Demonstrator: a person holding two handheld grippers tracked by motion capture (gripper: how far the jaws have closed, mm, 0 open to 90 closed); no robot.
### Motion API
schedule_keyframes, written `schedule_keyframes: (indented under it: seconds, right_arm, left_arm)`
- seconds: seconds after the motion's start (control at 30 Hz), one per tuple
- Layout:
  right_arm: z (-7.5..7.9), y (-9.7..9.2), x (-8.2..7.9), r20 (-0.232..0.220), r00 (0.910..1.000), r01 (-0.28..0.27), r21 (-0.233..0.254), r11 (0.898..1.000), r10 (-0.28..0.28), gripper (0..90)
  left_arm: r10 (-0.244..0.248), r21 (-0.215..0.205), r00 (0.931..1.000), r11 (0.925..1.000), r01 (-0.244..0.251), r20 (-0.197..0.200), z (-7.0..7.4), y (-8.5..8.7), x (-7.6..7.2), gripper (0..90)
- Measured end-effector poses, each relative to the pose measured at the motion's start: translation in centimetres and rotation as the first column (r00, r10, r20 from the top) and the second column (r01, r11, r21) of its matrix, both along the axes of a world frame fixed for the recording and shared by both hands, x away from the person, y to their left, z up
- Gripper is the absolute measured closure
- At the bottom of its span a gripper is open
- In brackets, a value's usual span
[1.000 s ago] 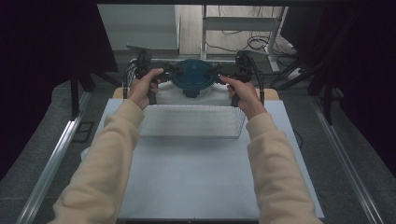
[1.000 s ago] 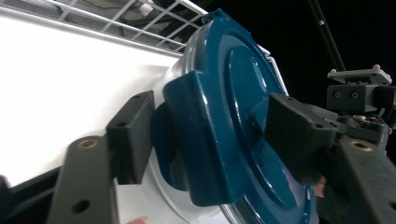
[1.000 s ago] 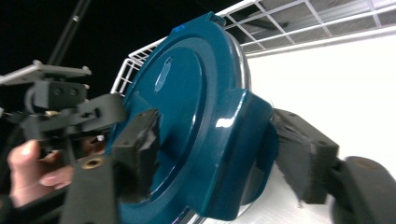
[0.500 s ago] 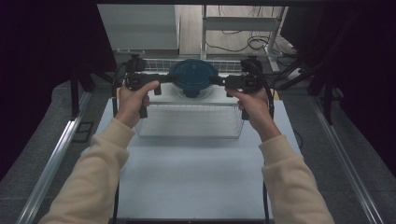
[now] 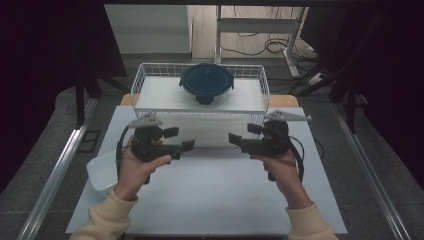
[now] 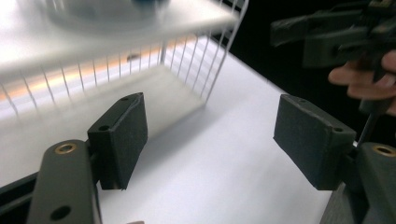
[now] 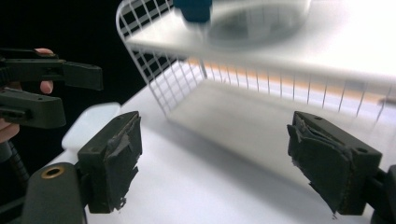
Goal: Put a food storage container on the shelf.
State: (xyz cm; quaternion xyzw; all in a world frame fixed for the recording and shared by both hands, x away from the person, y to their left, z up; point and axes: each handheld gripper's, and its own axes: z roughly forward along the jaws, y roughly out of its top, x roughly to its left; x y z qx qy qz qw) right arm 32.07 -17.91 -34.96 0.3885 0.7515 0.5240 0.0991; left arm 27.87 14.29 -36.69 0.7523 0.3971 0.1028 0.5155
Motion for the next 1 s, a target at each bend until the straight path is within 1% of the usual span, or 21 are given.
schedule_keyframes:
  seconds: [0.03,0.07,0.13,0.23,0.3,0.33,0.37,0.4,0.47,0.53,0.63,0.67,0.77,0.83,1.0]
  right_arm:
    - [-0.7,-0.3,-0.5,-0.008,1.0000,0.000,0.000,1.000,0.000,18.0]
    - [-1.5,-0.7,-1.0,-0.010,0.9999,0.003,-0.005,1.000,-0.003,18.4]
    - [-2.6,-1.2,-1.7,-0.018,0.9998,0.007,-0.024,1.000,-0.007,18.5]
    - [-4.1,-1.8,-2.7,-0.017,0.9996,0.022,-0.063,0.998,-0.023,18.6]
    - [-5.2,-2.4,-3.4,-0.022,0.9995,0.021,-0.072,0.997,-0.023,19.9]
    - [-5.8,-2.7,-3.7,-0.033,0.9993,0.018,-0.069,0.997,-0.020,20.1]
    - [-6.4,-2.9,-4.1,-0.042,0.9990,0.013,-0.075,0.997,-0.016,20.2]
    - [-7.1,-3.2,-4.4,-0.049,0.9986,0.014,-0.092,0.996,-0.019,20.3]
    - [-7.9,-3.7,-4.8,-0.064,0.9977,0.016,-0.123,0.992,-0.024,20.2]
    - [-8.7,-4.2,-5.4,-0.074,0.9965,0.029,-0.125,0.992,-0.039,20.3]
    - [-10.0,-4.5,-6.0,-0.095,0.9947,0.027,-0.138,0.990,-0.040,20.3]
    - [-10.5,-4.4,-6.1,-0.101,0.9942,0.021,-0.155,0.988,-0.037,20.2]
    - [-11.3,-4.1,-6.1,-0.116,0.9929,0.003,-0.178,0.984,-0.024,20.2]
    - [-11.4,-3.9,-6.1,-0.129,0.9915,-0.010,-0.162,0.987,-0.011,20.1]
    - [-11.3,-4.1,-6.0,-0.128,0.9917,-0.010,-0.155,0.988,-0.010,20.0]
  left_arm:
    - [0.000,0.009,0.9999,1.0000,0.000,-0.012,-1.0,0.1,-0.5,26.2]
    - [0.001,0.010,0.9998,1.0000,-0.001,-0.019,-1.5,0.2,-0.7,26.3]
    - [0.007,0.016,0.9993,0.9999,-0.006,-0.037,-2.9,0.3,-1.3,26.5]
    - [0.012,0.034,0.9978,0.9994,-0.010,-0.065,-4.5,0.6,-1.7,26.7]
    - [0.023,0.050,0.9970,0.9986,-0.019,-0.074,-5.2,0.8,-2.0,26.7]
    - [0.025,0.057,0.9962,0.9981,-0.021,-0.083,-5.7,0.9,-2.2,26.7]
    - [0.018,0.066,0.9949,0.9977,-0.012,-0.099,-6.3,1.0,-2.4,26.7]
    - [0.021,0.071,0.9944,0.9974,-0.013,-0.103,-6.7,1.0,-2.6,26.7]
    - [0.032,0.092,0.9928,0.9955,-0.022,-0.115,-7.7,1.2,-3.2,26.7]
    - [0.036,0.107,0.9902,0.9940,-0.022,-0.135,-8.7,1.3,-3.7,26.7]
    - [0.033,0.126,0.9853,0.9919,-0.011,-0.168,-10.1,1.3,-4.4,26.7]
    - [0.033,0.134,0.9844,0.9909,-0.010,-0.173,-10.3,1.2,-4.4,26.7]
    - [0.043,0.152,0.9817,0.9883,-0.015,-0.185,-11.0,1.3,-4.4,26.7]
    - [0.044,0.146,0.9814,0.9892,-0.016,-0.187,-11.0,1.4,-4.4,26.6]
    - [0.047,0.149,0.9815,0.9887,-0.019,-0.185,-10.9,1.5,-4.3,26.6]
